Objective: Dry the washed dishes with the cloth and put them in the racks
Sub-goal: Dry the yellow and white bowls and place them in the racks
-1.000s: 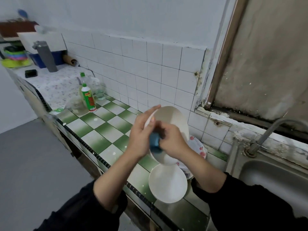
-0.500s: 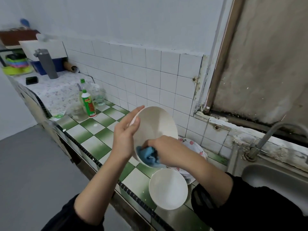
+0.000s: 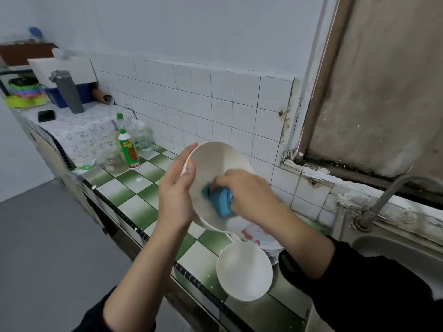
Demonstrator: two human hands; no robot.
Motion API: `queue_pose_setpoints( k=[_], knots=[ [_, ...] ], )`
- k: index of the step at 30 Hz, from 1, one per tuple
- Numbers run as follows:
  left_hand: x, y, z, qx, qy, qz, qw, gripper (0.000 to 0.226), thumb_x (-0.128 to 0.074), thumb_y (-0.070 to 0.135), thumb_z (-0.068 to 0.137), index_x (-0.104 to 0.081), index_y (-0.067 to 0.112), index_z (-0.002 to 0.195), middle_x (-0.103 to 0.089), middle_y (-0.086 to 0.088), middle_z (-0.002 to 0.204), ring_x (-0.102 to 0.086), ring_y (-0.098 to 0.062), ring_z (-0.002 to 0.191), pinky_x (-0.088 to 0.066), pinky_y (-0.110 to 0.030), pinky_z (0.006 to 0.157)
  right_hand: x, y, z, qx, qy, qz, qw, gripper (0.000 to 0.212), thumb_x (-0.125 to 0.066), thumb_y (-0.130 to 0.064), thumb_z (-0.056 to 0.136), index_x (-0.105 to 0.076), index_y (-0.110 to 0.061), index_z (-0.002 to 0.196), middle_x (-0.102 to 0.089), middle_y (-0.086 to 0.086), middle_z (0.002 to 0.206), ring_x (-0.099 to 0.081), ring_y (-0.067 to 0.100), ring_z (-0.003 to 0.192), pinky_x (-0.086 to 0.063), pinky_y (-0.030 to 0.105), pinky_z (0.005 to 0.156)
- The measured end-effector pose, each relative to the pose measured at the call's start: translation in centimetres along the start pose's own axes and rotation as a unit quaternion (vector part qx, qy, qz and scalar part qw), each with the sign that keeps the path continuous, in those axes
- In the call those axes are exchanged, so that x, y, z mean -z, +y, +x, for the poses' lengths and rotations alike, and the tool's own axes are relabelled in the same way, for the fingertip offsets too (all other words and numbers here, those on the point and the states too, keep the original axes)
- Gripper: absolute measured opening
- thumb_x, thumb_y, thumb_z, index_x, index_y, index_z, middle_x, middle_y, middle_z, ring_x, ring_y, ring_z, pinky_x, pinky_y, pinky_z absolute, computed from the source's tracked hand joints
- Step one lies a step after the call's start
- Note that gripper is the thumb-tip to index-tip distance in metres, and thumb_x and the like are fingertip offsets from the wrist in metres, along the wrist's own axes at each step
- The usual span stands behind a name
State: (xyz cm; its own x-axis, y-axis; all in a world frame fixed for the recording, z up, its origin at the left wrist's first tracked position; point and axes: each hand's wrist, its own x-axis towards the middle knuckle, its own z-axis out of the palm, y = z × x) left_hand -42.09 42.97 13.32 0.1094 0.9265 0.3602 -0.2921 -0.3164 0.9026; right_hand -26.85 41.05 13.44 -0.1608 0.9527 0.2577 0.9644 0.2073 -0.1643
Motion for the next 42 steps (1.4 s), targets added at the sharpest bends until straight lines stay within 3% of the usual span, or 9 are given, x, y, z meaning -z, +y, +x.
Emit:
queue_pose_setpoints(
  k=[3, 5, 10, 16, 26, 30, 33, 37, 42],
  knots=[
    [-1.6, 0.0, -0.7, -0.006, -0.017, 0.009, 1.0, 0.036, -0.054, 0.032, 0.084, -0.065, 0.025, 0.117, -0.066, -0.009, 0.123, -0.062, -0.025, 0.115, -0.049, -0.037, 0.099, -0.6, -0.9, 0.9, -0.024, 0.156, 0.218, 0.963, 0.055, -0.063, 0.004, 0.075, -0.066, -0.026, 0.121, -0.064, -0.005, 0.107, -0.058, 0.011, 0.101, -0.047, 0.029, 0.081],
    [-1.6, 0.3, -0.6, -0.011, -0.008, 0.025, 1.0, 0.033, -0.054, 0.035, 0.082, -0.066, 0.031, 0.113, -0.068, -0.006, 0.117, -0.064, -0.02, 0.108, -0.05, -0.034, 0.094, -0.4, -2.1, 0.2, 0.018, 0.065, 0.38, 0.923, 0.055, -0.062, 0.01, 0.073, -0.065, -0.023, 0.117, -0.063, -0.013, 0.094, -0.058, -0.008, 0.085, -0.043, 0.013, 0.075],
    [0.8, 0.9, -0.1, 0.03, 0.024, 0.001, 0.999, 0.027, -0.053, 0.03, 0.089, -0.067, 0.032, 0.113, -0.071, 0.008, 0.109, -0.064, -0.013, 0.106, -0.05, -0.034, 0.093, 0.5, -0.9, -1.1, 0.05, -0.085, 0.049, 0.994, 0.054, -0.063, -0.013, 0.082, -0.059, -0.041, 0.127, -0.061, -0.005, 0.115, -0.057, 0.018, 0.107, -0.048, 0.032, 0.087],
    [-1.6, 0.8, -1.5, 0.01, -0.051, -0.013, 0.999, 0.033, -0.047, 0.022, 0.099, -0.056, 0.012, 0.129, -0.066, -0.001, 0.118, -0.065, -0.007, 0.103, -0.052, -0.019, 0.083, 0.5, -0.9, -0.2, -0.013, 0.266, 0.256, 0.929, 0.04, -0.072, -0.012, 0.069, -0.061, -0.013, 0.107, -0.058, 0.002, 0.101, -0.057, 0.018, 0.084, -0.049, 0.029, 0.073],
    [-0.1, 1.9, -1.1, 0.034, -0.066, 0.006, 0.997, 0.034, -0.041, 0.029, 0.1, -0.056, 0.014, 0.126, -0.066, -0.006, 0.11, -0.066, -0.01, 0.095, -0.053, -0.024, 0.086, -0.3, -4.8, -1.5, -0.022, 0.072, 0.553, 0.83, 0.033, -0.064, 0.004, 0.084, -0.061, -0.025, 0.098, -0.067, 0.0, 0.094, -0.063, 0.011, 0.087, -0.052, 0.031, 0.085],
    [2.3, 3.8, -0.4, 0.07, -0.061, 0.069, 0.993, 0.029, -0.044, 0.041, 0.095, -0.064, 0.033, 0.114, -0.068, 0.0, 0.116, -0.063, -0.026, 0.111, -0.049, -0.041, 0.093, 1.3, -2.5, -2.4, 0.126, -0.165, 0.148, 0.967, 0.037, -0.058, -0.007, 0.085, -0.067, -0.023, 0.116, -0.067, 0.001, 0.096, -0.058, 0.016, 0.087, -0.048, 0.034, 0.077],
    [2.9, 4.5, -0.4, 0.077, -0.067, 0.083, 0.991, 0.03, -0.036, 0.034, 0.103, -0.061, 0.032, 0.119, -0.067, 0.002, 0.118, -0.062, -0.026, 0.115, -0.05, -0.044, 0.095, 1.9, -0.8, -0.9, 0.184, -0.011, -0.133, 0.974, 0.043, -0.063, -0.009, 0.088, -0.066, -0.034, 0.123, -0.063, 0.004, 0.111, -0.056, 0.027, 0.102, -0.051, 0.039, 0.079],
    [1.9, 5.7, -0.3, 0.075, -0.13, 0.104, 0.983, 0.027, -0.043, 0.031, 0.102, -0.06, 0.024, 0.122, -0.067, -0.004, 0.121, -0.064, -0.022, 0.113, -0.052, -0.036, 0.095, 2.0, -0.2, 1.3, 0.309, 0.245, -0.051, 0.918, 0.028, -0.062, -0.006, 0.092, -0.073, -0.018, 0.114, -0.069, 0.012, 0.111, -0.065, 0.032, 0.089, -0.055, 0.039, 0.066],
    [2.7, 7.4, 0.8, 0.019, -0.028, 0.131, 0.991, 0.026, -0.041, 0.035, 0.102, -0.065, 0.034, 0.11, -0.068, 0.003, 0.11, -0.063, -0.023, 0.107, -0.05, -0.043, 0.093, 2.9, -3.1, 1.0, 0.171, -0.034, 0.006, 0.985, 0.041, -0.059, -0.014, 0.085, -0.064, -0.027, 0.123, -0.068, 0.0, 0.102, -0.062, 0.02, 0.088, -0.051, 0.034, 0.074]
  ],
)
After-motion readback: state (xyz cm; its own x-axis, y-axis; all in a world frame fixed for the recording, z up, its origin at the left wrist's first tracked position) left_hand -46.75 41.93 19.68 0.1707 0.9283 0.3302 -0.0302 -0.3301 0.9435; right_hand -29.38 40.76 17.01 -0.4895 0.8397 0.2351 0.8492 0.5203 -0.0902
